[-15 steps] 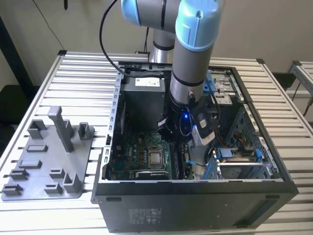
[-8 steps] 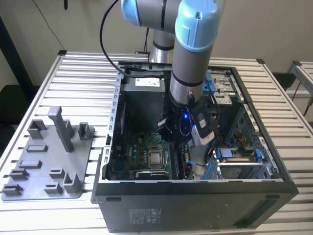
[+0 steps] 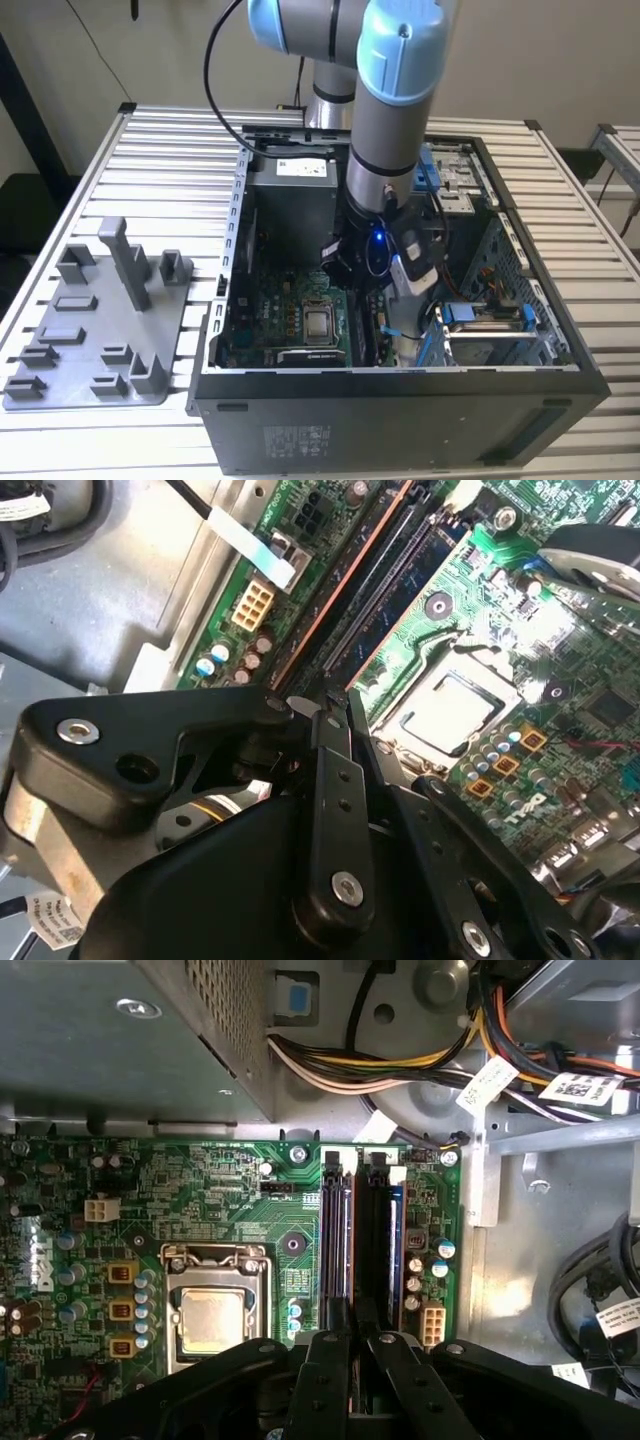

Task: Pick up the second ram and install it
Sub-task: 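Insert the second ram into the second slot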

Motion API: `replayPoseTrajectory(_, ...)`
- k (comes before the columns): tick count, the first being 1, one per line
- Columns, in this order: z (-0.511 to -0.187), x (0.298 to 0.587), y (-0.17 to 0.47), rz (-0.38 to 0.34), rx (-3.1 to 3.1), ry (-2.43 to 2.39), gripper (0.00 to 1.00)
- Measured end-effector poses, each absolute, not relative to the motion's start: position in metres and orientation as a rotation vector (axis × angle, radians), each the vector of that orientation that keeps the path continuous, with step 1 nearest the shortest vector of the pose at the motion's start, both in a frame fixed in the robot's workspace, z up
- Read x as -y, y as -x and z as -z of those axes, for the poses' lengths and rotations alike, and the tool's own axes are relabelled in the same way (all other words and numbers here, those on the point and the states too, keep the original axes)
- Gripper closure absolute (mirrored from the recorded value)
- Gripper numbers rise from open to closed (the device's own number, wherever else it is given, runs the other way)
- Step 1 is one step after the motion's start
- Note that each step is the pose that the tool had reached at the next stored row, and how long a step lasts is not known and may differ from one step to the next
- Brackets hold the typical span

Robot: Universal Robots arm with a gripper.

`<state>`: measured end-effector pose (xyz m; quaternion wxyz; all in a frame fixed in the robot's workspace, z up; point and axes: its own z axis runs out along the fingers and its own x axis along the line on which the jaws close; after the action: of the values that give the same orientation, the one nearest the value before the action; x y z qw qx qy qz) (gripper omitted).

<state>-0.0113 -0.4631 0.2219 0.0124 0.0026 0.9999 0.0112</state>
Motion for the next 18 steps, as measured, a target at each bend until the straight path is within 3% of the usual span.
replayPoseTrajectory(18,-0.2154,0.4663,0.0112,-0.04,-3.117,-0.017,0.85)
